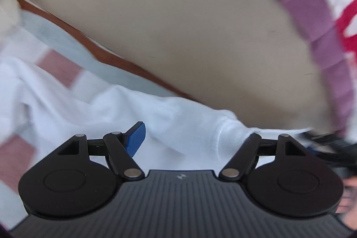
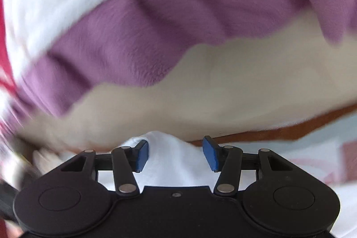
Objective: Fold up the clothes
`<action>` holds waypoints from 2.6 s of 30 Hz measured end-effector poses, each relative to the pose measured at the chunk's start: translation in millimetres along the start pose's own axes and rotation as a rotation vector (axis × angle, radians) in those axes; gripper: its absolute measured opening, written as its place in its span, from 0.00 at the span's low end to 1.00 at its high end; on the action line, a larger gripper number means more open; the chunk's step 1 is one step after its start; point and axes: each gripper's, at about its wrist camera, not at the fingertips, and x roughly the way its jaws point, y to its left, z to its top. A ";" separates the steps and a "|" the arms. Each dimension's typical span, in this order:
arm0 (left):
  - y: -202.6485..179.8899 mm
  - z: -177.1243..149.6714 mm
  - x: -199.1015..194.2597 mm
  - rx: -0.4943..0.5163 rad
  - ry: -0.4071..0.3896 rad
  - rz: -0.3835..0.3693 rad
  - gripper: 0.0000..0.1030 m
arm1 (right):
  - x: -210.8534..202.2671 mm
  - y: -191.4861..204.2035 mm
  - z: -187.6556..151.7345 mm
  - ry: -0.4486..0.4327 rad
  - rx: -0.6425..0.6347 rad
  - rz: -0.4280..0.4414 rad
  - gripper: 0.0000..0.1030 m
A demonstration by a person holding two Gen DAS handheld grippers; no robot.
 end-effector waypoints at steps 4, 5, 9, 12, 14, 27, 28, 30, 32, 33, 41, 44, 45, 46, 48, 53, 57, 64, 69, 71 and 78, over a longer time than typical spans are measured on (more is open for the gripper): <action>9.0 -0.6 0.3 -0.032 0.041 -0.107 0.71 | 11.7 -12.6 -12.8 0.059 0.093 0.126 0.59; 15.4 1.9 1.8 -0.060 0.080 -0.202 0.71 | 17.2 -12.1 -15.3 0.097 0.064 0.100 0.60; 9.4 3.9 2.9 0.057 0.229 -0.298 0.70 | 22.3 12.9 -37.2 0.180 -0.211 -0.163 0.57; -8.1 -2.4 -17.6 0.225 0.125 -0.141 0.70 | 1.7 20.4 -56.5 0.109 -0.308 -0.101 0.57; -18.6 -6.1 -32.3 0.318 0.050 -0.046 0.70 | -18.7 20.4 -68.3 0.010 -0.368 -0.081 0.57; -106.6 -18.3 -138.8 0.587 0.141 0.242 0.71 | -152.3 -67.9 -132.1 -0.179 -0.356 -0.266 0.57; -120.3 -21.8 -144.6 0.606 0.159 0.255 0.71 | -163.0 -79.2 -130.4 -0.174 -0.309 -0.273 0.57; -147.5 -33.8 -152.6 0.676 0.164 0.293 0.72 | -183.1 -101.6 -128.4 -0.178 -0.203 -0.251 0.57; -177.2 -54.4 -153.3 0.803 0.135 0.312 0.72 | -200.6 -127.9 -126.8 -0.175 -0.074 -0.208 0.57; -191.1 -65.5 -152.5 0.865 0.107 0.302 0.72 | -205.8 -136.6 -124.2 -0.176 -0.034 -0.206 0.57; -232.7 -106.5 -20.8 0.921 -0.026 0.187 0.75 | -241.5 -207.0 -106.8 -0.271 0.161 -0.357 0.58; -224.5 -108.7 31.0 0.919 -0.080 0.243 0.75 | -247.8 -226.6 -100.9 -0.288 0.192 -0.448 0.58; -219.9 -106.4 46.9 0.904 -0.078 0.251 0.75 | -248.5 -232.4 -99.6 -0.289 0.199 -0.482 0.58; -215.2 -102.6 61.6 0.876 -0.052 0.235 0.75 | -248.9 -239.0 -98.7 -0.291 0.213 -0.505 0.58; -207.2 -97.0 86.3 0.823 -0.005 0.175 0.74 | -251.1 -254.2 -94.1 -0.308 0.270 -0.509 0.58; -206.9 -107.8 122.9 0.868 -0.013 0.190 0.75 | -264.4 -296.4 -86.2 -0.392 0.431 -0.554 0.58; -206.0 -106.1 134.9 0.867 -0.034 0.194 0.84 | -290.6 -325.5 -91.3 -0.507 0.546 -0.677 0.58; -183.4 -88.6 143.6 0.680 -0.042 0.097 0.91 | -290.4 -338.0 -88.1 -0.547 0.414 -0.722 0.62; -197.1 -104.8 128.5 0.784 -0.130 0.070 0.16 | -264.1 -322.7 -77.0 -0.559 0.159 -0.807 0.05; -205.3 -112.1 117.0 0.825 -0.192 0.045 0.16 | -269.1 -311.1 -74.1 -0.589 0.073 -0.813 0.06; -196.9 -136.8 121.1 0.806 -0.258 0.028 0.26 | -330.1 -276.1 -81.1 -0.925 -0.091 -0.928 0.04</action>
